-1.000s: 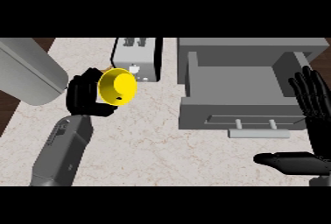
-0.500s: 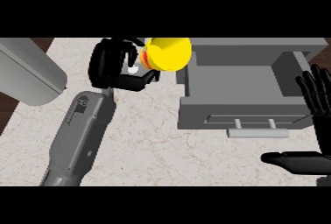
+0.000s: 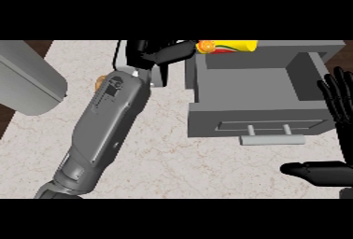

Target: Pick up the cup, place it into the drawer and close the drawer

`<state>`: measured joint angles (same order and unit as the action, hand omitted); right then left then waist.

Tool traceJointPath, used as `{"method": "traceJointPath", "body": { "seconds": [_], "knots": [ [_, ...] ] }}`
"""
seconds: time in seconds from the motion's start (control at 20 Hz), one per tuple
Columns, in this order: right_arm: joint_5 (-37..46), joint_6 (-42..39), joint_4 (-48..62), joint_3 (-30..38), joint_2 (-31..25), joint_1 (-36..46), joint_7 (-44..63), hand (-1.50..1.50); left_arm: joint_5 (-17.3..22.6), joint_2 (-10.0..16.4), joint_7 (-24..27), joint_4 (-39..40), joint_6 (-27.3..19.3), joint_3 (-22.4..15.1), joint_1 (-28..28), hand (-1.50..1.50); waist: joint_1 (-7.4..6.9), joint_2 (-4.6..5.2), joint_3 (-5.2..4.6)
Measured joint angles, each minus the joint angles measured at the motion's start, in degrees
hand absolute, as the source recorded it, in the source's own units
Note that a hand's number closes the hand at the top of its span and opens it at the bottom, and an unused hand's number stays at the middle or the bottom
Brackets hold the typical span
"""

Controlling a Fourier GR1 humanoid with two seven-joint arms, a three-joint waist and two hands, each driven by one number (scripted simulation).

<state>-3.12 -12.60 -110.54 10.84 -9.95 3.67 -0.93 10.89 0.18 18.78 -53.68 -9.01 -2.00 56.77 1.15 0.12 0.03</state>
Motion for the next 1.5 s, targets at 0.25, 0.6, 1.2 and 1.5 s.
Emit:
{"method": "traceJointPath", "body": {
  "seconds": [0.25,0.6,1.2,1.5],
  "knots": [
    [0.5,-0.1,0.9,-0.4,0.5,-0.1,-1.6,-1.50,4.0,-0.1,-1.8,8.0,-4.1,-2.2,7.4,1.50,0.49,0.14,0.00],
    [0.8,-0.7,1.4,-0.8,0.3,0.1,-2.1,-1.50,10.9,-0.2,0.0,17.7,-7.6,-8.5,12.2,1.50,1.35,0.33,0.01],
    [-0.3,-1.4,1.8,-0.2,-0.3,1.6,-1.4,-1.50,19.3,-0.2,0.2,26.7,-12.5,-22.0,15.6,1.50,2.56,0.57,0.03],
    [0.0,-1.6,3.5,-0.3,-0.4,2.8,-2.4,-1.50,21.2,-0.2,-2.0,28.6,-14.0,-29.2,16.2,-1.50,3.58,0.92,0.05]
  ]
}}
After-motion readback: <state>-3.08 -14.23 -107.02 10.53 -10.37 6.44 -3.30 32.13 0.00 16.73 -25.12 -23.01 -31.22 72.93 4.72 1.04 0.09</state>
